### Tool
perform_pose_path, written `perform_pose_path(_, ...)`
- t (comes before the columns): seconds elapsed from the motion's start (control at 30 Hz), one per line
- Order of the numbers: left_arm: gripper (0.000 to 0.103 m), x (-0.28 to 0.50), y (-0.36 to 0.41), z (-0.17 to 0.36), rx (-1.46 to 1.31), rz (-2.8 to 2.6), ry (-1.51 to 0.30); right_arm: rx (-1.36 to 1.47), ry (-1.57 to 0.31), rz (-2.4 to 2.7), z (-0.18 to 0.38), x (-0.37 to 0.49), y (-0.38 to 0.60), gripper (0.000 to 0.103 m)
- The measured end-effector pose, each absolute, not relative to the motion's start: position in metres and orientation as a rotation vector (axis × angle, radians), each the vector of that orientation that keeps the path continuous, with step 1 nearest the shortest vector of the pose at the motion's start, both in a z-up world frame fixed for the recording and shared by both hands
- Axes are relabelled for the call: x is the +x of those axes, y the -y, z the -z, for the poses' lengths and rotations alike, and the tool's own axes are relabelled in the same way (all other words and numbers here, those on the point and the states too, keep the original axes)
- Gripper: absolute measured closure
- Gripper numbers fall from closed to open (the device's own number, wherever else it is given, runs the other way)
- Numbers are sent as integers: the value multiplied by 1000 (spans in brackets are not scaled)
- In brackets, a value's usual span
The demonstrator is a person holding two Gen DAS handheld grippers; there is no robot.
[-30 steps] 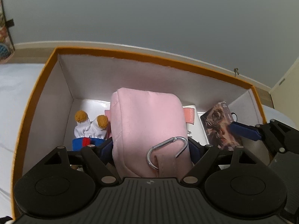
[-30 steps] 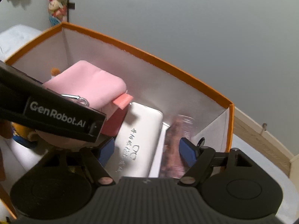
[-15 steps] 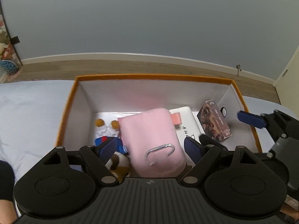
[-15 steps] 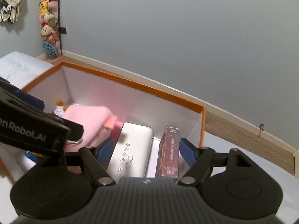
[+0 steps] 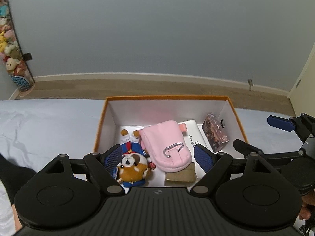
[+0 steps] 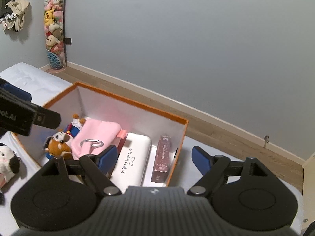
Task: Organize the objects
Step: 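Withdraw both grippers from the orange box toward the remaining items, then grasp the dark grey square box with the left gripper while the right gripper grasps the orange crocheted ball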
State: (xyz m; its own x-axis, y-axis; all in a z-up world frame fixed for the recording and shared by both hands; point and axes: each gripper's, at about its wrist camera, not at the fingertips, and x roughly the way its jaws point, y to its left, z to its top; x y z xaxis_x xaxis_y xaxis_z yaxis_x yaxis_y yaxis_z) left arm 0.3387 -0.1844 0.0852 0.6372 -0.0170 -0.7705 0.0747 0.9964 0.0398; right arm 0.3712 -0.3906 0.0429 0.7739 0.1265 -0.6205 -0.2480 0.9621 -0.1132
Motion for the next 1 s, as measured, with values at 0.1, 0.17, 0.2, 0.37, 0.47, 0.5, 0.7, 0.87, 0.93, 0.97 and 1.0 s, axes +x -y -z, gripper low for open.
perform_pose_path(0.1, 7, 317, 179, -92, 62, 61, -865, -173, -634, -215, -59, 353, 391, 17)
perform_pose_path(0.17, 7, 303, 176, -96, 74, 64, -855, -169, -618, -225, -67, 343, 391, 17)
perform_pose_path(0.2, 7, 296, 174, -98, 77, 63, -846, -165, -609, -229, -70, 338, 391, 16)
perform_pose_path(0.37, 7, 254, 166, -109, 73, 85, -780, -91, -568, -249, -86, 307, 393, 15)
perform_pose_path(0.47, 7, 234, 161, -109, 78, 95, -757, -52, -551, -258, -88, 286, 395, 15)
perform_pose_path(0.5, 7, 227, 159, -108, 78, 96, -748, -49, -545, -259, -87, 278, 395, 15)
perform_pose_path(0.7, 7, 182, 147, -86, 61, 87, -693, -22, -536, -269, -61, 240, 394, 15)
perform_pose_path(0.87, 7, 150, 133, -48, 48, 48, -696, 22, -571, -278, -26, 218, 392, 15)
perform_pose_path(0.93, 7, 140, 124, -35, 29, 19, -704, 38, -580, -277, -16, 209, 394, 15)
perform_pose_path(0.97, 7, 135, 120, -28, 27, -3, -704, 44, -584, -277, -11, 205, 395, 15)
perform_pose_path(1.0, 7, 131, 116, -21, 25, -24, -703, 52, -587, -277, -6, 201, 396, 15)
